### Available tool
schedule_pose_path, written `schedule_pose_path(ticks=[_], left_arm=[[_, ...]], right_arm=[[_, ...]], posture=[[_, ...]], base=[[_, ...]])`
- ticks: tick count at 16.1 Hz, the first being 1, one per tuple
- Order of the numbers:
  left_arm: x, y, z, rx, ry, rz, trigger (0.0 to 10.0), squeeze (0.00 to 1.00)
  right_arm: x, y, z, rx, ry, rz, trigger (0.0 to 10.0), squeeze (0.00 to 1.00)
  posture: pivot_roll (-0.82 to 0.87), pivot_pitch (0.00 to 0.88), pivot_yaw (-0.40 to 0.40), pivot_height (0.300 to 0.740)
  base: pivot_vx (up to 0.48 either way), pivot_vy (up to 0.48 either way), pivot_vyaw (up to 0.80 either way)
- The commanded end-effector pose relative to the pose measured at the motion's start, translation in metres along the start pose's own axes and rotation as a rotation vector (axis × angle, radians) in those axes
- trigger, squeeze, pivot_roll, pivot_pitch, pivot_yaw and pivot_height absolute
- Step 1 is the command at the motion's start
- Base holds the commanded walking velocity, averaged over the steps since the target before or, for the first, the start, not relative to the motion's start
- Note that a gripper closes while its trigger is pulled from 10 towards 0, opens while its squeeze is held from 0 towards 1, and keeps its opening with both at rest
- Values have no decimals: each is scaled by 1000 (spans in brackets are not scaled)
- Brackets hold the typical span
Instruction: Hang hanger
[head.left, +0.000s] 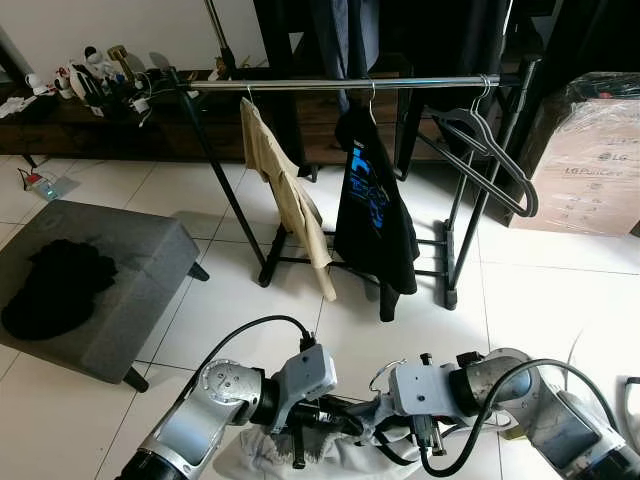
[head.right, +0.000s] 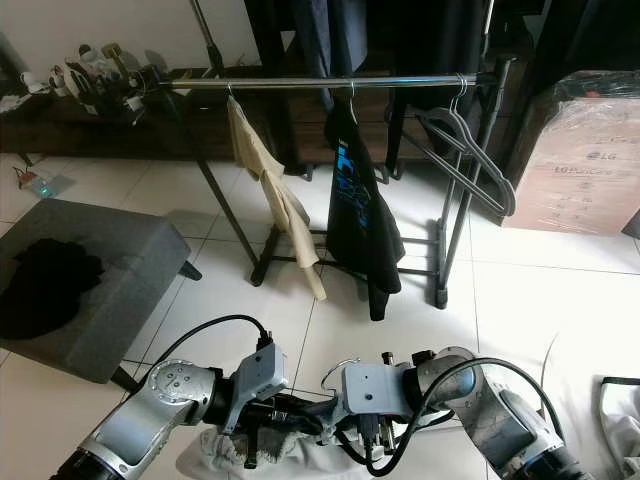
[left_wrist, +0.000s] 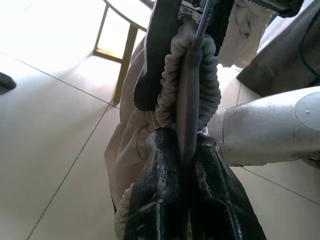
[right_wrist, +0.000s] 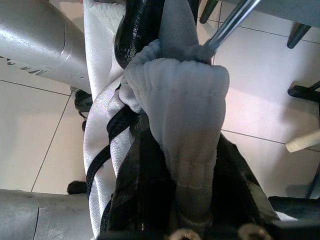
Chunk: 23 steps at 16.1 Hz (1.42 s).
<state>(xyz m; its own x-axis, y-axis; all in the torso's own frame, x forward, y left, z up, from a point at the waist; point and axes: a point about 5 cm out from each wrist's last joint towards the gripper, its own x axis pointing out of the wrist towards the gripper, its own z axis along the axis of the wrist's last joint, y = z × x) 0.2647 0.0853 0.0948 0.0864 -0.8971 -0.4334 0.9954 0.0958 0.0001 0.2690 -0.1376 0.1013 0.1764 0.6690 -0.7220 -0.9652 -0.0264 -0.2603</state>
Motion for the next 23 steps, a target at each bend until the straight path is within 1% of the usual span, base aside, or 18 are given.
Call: schedule_pose_path(ticks=[1,2,3,4,6,7,9,11,12,15,16,18,20,21,22,23], left_arm=[[-3,4,-4,0,22,54,0,0],[-3,5,-3,5,22,69,0,0],[-4,7,-3,2,4,103,0,0],[-4,8,-3,2,-7,137,0,0],[-5,10,-2,-2,-15,171,0,0],[-7,11,-3,-2,-18,183,0,0],[-8,9,-3,2,-16,177,0,0],[-10,8,-4,5,-10,177,0,0],[-11,9,-4,15,-1,186,0,0],[-13,11,-6,38,19,206,0,0],[-13,11,-7,43,27,217,0,0],[-14,10,-11,48,43,235,0,0],[-15,7,-14,55,59,219,0,0],[-16,5,-15,57,74,198,0,0],[-16,3,-16,69,85,179,0,0],[-16,3,-16,72,86,180,0,0]], right_arm=[[3,-2,16,-39,-71,2,0,0],[3,-3,16,-36,-74,-12,0,0],[1,-6,13,-28,-64,-40,9608,0],[0,-11,11,-3,-62,-82,10000,1000],[-2,-12,10,-11,-64,-85,10000,1000],[-3,-15,10,-4,-66,-108,10000,1000],[-4,-15,9,-1,-68,-98,10000,1000],[-3,-12,10,4,-80,-58,10000,1000],[-2,-5,9,11,-76,9,10000,1000],[-3,-2,6,16,-63,43,10000,1000],[-5,-3,5,16,-61,30,10000,1000],[-9,-19,2,21,-56,-92,10000,1000],[-11,-33,-2,31,-33,-216,10000,1000],[-9,-37,-2,33,-37,-244,10000,1000],[-5,-39,0,58,-59,-264,10000,1000],[-4,-40,1,63,-63,-269,10000,1000]], posture=[[-148,156,117,740],[-148,156,118,740],[-147,156,117,740],[-144,156,117,740],[-145,160,115,740],[-143,162,112,740],[-139,165,110,740],[-137,166,109,740],[-135,166,108,740],[-138,171,106,740],[-138,171,105,740],[-141,173,106,740],[-138,173,106,740],[-137,172,106,740],[-138,172,107,740],[-138,172,107,740]], base=[[0,0,0],[0,0,0],[0,0,0],[0,0,0],[0,0,0],[0,0,0],[0,0,0],[0,0,0],[0,0,0],[0,0,0],[0,0,0],[0,0,0],[0,0,0],[0,0,0],[0,0,0],[0,0,0]])
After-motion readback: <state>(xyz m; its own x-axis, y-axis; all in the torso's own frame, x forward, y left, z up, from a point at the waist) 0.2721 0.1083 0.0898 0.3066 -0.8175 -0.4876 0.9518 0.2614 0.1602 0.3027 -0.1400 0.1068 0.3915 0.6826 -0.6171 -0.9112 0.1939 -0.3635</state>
